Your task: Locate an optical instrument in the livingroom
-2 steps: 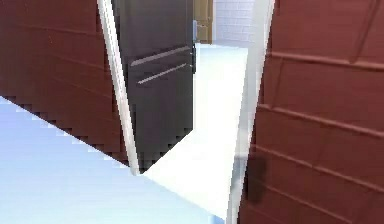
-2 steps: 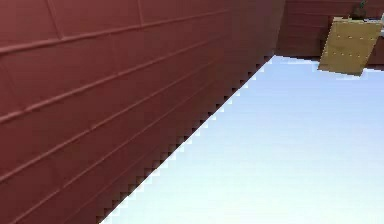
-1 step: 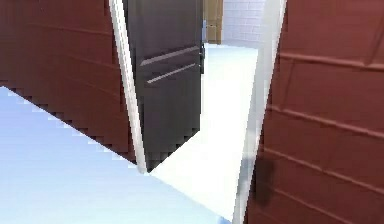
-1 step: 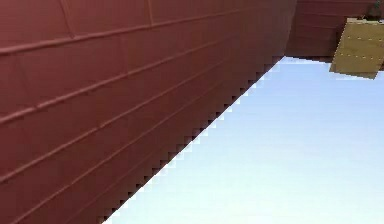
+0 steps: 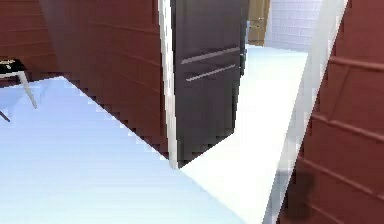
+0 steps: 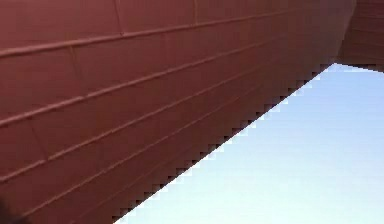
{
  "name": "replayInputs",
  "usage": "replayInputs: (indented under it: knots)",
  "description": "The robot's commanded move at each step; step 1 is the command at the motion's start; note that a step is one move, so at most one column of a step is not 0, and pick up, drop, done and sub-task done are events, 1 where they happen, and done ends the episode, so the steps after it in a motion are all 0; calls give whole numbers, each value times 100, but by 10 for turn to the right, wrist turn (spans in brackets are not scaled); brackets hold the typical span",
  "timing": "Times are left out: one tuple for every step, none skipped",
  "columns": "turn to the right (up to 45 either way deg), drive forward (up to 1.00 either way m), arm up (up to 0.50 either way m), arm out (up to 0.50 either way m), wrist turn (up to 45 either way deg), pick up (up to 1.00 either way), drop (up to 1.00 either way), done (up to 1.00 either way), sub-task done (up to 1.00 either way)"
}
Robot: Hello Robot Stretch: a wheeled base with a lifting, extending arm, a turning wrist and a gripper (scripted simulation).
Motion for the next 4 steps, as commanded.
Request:
replayInputs:
  knots:
    - [0,60,0,0,0,0,0,0,0]
    - [0,10,0,0,0,0,0,0,0]
    - [180,0,0,0,0,0,0,0,0]
    - [0,65,0,0,0,0,0,0,0]
